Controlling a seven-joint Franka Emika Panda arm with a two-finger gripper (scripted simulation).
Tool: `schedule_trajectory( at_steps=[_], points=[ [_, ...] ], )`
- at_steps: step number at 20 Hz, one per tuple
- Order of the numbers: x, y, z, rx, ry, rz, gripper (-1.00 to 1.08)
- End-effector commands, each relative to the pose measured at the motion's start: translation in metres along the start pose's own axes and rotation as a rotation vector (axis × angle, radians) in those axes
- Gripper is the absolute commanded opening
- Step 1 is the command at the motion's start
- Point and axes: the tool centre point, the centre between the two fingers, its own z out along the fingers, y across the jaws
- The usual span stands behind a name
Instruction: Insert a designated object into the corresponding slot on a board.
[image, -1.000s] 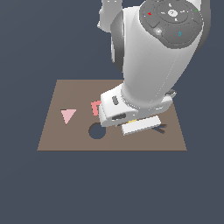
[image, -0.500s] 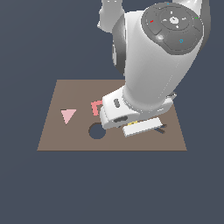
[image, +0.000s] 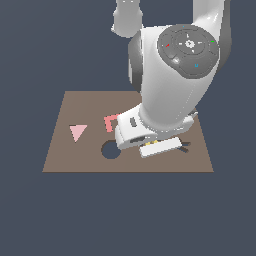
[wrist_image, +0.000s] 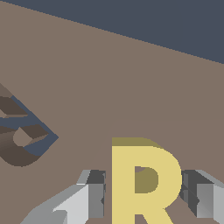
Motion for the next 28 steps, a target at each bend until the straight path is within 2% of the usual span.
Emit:
schedule_trajectory(
  at_steps=[1,16,28],
  points=[
    [0.0005,0.0001,0.0005,0.0,0.001,0.0,-1.0],
    [-0.0002,-0.0004,0.0001,0.0,0.002,0.018,-1.0],
    [-0.0068,-0.0076,-0.0008,0.0,0.002,0.202,-1.0]
  ],
)
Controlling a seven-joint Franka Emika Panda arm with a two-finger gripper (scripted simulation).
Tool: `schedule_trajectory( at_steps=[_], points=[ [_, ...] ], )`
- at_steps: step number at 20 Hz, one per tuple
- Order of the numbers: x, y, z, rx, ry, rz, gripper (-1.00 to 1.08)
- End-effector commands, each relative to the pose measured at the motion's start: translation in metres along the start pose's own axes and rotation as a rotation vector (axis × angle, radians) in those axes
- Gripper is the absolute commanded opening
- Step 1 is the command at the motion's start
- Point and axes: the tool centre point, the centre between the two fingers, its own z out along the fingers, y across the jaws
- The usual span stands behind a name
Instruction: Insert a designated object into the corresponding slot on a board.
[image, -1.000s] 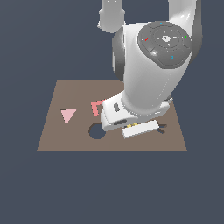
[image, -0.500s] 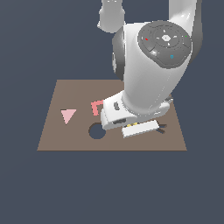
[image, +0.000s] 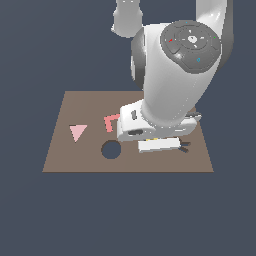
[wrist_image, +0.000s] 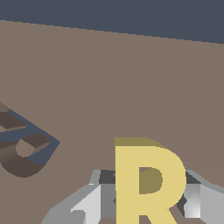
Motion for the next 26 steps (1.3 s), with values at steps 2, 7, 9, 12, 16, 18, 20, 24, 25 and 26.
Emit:
schedule_trajectory(
  at_steps=[2,7,9,12,16,18,20,24,25,26],
  points=[
    [-0.003,-0.003,-0.001,0.0,0.001,0.082,-1.0],
    [-0.008,-0.009,-0.001,0.0,0.001,0.231,-1.0],
    [-0.01,-0.012,-0.002,0.001,0.001,0.3,-1.0],
    [-0.013,-0.018,-0.002,0.001,0.001,0.412,-1.0],
    [-0.016,-0.025,-0.003,0.001,0.001,0.563,-1.0],
    [-0.017,-0.029,-0.003,0.001,0.001,0.638,-1.0],
    [-0.017,-0.033,-0.004,0.002,0.001,0.713,-1.0],
    [-0.017,-0.042,-0.004,0.002,0.001,0.862,-1.0],
    [-0.017,-0.044,-0.004,0.002,0.001,0.899,-1.0],
    [-0.017,-0.046,-0.005,0.002,0.001,0.937,-1.0]
  ],
)
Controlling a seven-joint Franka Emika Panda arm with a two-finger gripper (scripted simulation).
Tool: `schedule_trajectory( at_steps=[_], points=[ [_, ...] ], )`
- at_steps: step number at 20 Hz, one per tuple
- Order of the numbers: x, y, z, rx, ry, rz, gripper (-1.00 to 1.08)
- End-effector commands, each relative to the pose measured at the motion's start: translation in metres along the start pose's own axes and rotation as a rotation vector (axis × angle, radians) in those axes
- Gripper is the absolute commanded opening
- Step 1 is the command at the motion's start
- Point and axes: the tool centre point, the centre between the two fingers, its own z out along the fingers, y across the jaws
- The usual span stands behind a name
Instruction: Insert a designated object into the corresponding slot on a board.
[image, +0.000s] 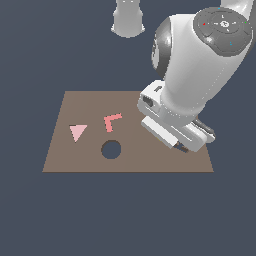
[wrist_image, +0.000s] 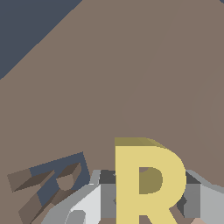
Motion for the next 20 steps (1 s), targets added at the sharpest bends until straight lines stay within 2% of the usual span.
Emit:
schedule_trajectory(
  at_steps=[1,20],
  points=[
    [-0.004,-0.004,-0.001,0.001,0.0,0.096,-1.0],
    [-0.017,-0.04,-0.004,0.002,0.0,0.799,-1.0]
  ],
)
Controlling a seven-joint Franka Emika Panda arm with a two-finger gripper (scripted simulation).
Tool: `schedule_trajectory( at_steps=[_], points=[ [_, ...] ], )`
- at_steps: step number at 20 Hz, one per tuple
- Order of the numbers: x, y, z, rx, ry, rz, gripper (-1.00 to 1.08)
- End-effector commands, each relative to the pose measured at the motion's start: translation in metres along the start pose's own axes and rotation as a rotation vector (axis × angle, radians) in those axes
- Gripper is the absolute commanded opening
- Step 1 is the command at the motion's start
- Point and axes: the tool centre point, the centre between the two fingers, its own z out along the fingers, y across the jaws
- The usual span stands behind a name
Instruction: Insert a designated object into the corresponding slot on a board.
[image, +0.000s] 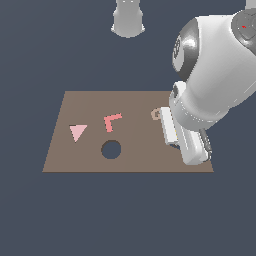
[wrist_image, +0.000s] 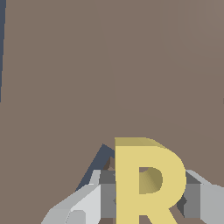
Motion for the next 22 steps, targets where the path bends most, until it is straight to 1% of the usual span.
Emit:
schedule_trajectory(
  at_steps=[1,7,12,17,22],
  points=[
    [-0.003,-0.004,-0.001,0.0,0.0,0.092,-1.0],
    [-0.009,-0.012,-0.001,0.0,0.0,0.272,-1.0],
    [-0.012,-0.018,-0.002,0.0,0.0,0.385,-1.0],
    [-0.013,-0.022,-0.002,0.0,0.0,0.467,-1.0],
    [-0.013,-0.025,-0.002,0.0,0.0,0.515,-1.0]
  ],
)
